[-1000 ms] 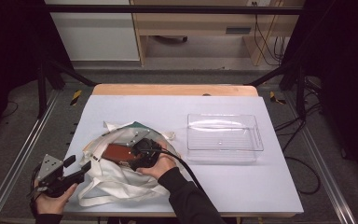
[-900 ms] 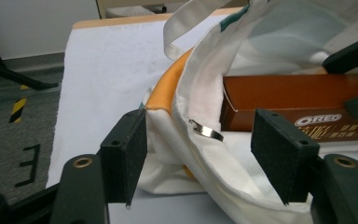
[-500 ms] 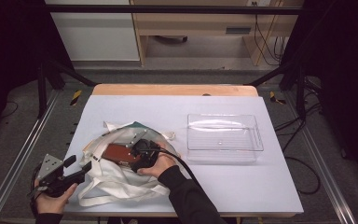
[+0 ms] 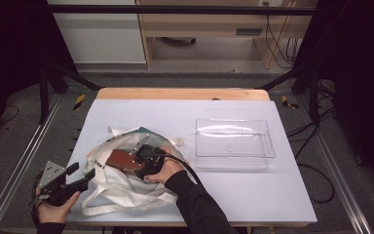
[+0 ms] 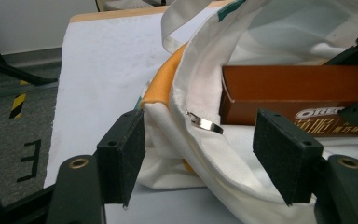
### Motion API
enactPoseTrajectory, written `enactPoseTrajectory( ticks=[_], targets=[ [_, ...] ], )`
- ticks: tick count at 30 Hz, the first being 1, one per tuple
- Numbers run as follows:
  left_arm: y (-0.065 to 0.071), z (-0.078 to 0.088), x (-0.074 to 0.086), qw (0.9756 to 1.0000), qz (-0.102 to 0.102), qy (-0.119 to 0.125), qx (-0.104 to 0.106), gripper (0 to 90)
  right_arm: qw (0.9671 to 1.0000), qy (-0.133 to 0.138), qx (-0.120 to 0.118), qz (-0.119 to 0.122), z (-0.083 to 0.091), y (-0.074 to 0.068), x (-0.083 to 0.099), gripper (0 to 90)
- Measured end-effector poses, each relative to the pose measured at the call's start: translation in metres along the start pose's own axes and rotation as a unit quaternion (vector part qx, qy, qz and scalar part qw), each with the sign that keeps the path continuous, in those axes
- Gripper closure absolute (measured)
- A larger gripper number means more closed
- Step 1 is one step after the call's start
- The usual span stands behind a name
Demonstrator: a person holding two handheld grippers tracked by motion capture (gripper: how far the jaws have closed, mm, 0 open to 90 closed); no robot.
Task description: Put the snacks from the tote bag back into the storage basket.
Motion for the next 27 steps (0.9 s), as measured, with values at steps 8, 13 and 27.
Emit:
enactPoseTrajectory(
  ticks=[8,13,27],
  targets=[
    [0.000,0.000,0.000,1.0000,-0.003,-0.002,-0.001,34.3,0.9997,0.022,-0.004,-0.004,0.022,-0.003,-0.007,42.5],
    [0.000,0.000,0.000,1.0000,-0.003,-0.002,-0.001,34.1,0.9989,0.047,0.006,-0.003,0.050,-0.005,-0.008,42.6],
    [0.002,-0.002,0.000,1.0000,-0.005,-0.007,-0.001,33.8,0.9997,0.011,0.020,-0.002,0.040,-0.014,0.028,43.0]
  ],
)
Point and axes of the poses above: each handheld gripper's, and its own axes: z roughly backward along the jaws, x roughly out of its underside, y roughly to its right, the point moved 2 cm from there along -z, roughly forward along the jaws, and after that the axes turned 11 degrees about -y, right-handed, at the moved point
